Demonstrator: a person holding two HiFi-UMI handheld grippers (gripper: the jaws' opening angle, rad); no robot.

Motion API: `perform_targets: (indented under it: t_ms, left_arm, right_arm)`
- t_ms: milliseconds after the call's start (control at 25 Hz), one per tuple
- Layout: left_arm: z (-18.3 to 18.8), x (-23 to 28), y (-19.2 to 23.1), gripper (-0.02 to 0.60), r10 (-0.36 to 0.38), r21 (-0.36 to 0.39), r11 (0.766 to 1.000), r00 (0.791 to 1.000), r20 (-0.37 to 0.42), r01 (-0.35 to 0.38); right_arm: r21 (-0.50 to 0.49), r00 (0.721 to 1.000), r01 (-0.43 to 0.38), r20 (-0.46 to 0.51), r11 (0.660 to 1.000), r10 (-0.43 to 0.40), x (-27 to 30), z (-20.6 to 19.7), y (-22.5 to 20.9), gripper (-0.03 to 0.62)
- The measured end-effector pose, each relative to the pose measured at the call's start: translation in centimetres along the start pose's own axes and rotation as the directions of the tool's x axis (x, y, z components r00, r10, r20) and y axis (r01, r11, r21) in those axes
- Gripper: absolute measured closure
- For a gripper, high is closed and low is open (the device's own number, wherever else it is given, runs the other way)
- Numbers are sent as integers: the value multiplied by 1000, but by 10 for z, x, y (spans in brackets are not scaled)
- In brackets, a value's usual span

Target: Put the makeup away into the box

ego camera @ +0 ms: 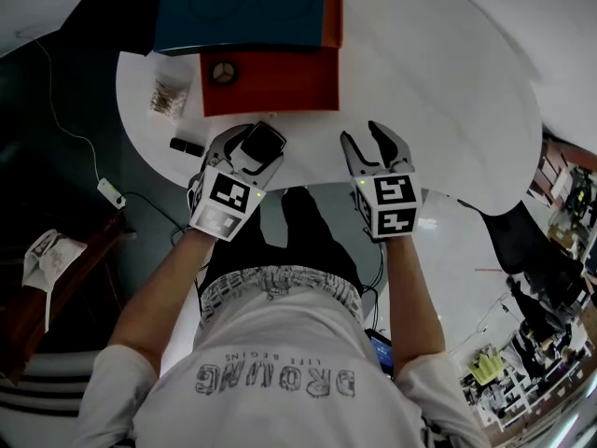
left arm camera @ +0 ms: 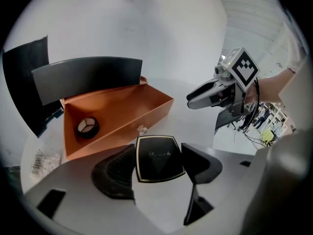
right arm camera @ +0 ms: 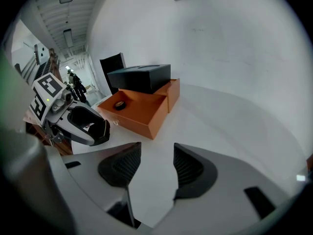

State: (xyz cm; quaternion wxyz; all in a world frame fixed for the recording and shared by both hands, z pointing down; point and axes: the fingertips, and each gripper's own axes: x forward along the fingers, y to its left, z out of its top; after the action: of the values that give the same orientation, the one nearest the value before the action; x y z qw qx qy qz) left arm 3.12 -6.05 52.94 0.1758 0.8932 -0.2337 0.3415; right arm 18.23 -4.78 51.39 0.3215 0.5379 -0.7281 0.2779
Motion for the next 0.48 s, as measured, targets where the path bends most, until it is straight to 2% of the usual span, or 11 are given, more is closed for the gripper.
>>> perform_targets:
  t_ms: [480]
  left_arm:
    - [36, -20, 9, 253, 27, 27, 999, 999, 38, -28]
  right_arm:
    - [20, 999, -3, 38, 1000, 2, -3, 11, -1, 373]
